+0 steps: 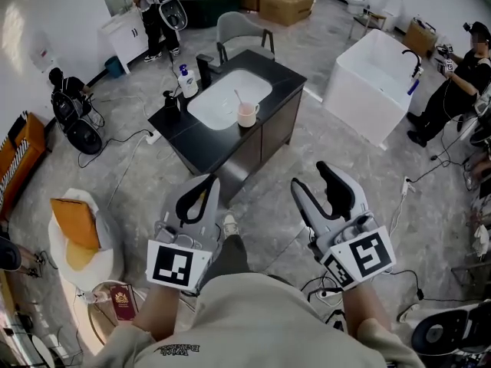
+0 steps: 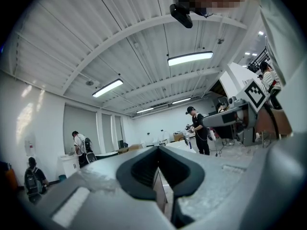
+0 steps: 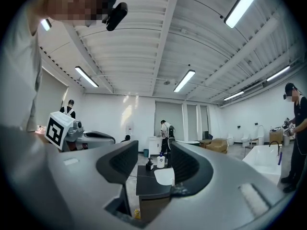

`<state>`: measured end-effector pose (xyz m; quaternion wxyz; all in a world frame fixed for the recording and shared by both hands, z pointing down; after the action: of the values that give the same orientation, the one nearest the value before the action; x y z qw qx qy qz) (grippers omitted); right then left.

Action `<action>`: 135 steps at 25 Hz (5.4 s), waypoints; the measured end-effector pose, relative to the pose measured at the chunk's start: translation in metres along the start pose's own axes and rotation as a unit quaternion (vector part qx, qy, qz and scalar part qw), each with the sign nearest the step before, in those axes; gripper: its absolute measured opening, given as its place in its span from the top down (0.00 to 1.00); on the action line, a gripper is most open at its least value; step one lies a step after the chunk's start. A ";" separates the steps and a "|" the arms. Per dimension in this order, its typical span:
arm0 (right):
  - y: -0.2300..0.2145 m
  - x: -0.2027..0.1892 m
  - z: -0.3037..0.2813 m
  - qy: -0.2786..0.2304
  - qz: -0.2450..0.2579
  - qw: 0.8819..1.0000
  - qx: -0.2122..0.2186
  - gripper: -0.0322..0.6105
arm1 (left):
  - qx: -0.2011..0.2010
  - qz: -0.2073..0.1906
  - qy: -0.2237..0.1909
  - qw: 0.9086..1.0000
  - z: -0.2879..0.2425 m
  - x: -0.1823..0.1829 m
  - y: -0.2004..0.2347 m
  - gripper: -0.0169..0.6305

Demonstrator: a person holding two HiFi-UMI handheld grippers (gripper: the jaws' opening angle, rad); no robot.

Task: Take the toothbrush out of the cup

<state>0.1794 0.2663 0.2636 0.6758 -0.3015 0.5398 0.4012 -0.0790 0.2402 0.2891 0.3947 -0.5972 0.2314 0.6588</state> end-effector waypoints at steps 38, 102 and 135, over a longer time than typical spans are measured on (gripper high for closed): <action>-0.099 -0.090 -0.357 0.037 0.014 0.998 -0.039 0.64 | -0.052 0.035 0.012 0.998 -0.248 -0.103 0.291 0.97; -0.193 -0.446 -0.457 0.435 -0.091 0.894 0.054 0.81 | -0.001 0.131 0.221 0.966 -0.341 -0.351 0.303 0.97; -0.207 -0.109 -0.457 0.063 -0.020 0.998 0.014 0.92 | 0.022 -0.013 0.000 1.000 -0.353 -0.119 0.352 0.97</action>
<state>0.1254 -0.2442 0.2570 0.6522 -0.3274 0.5809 0.3605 -0.1494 -0.2677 0.2823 0.4165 -0.5910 0.2378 0.6486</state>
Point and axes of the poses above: the fingertips, and each gripper's own axes: z backward along the fingers, y to its left, x out of its top, the point moved 10 cm from there along z, backward along the fingers, and after that the axes turned 12 degrees about -y, right-handed, at the moved point
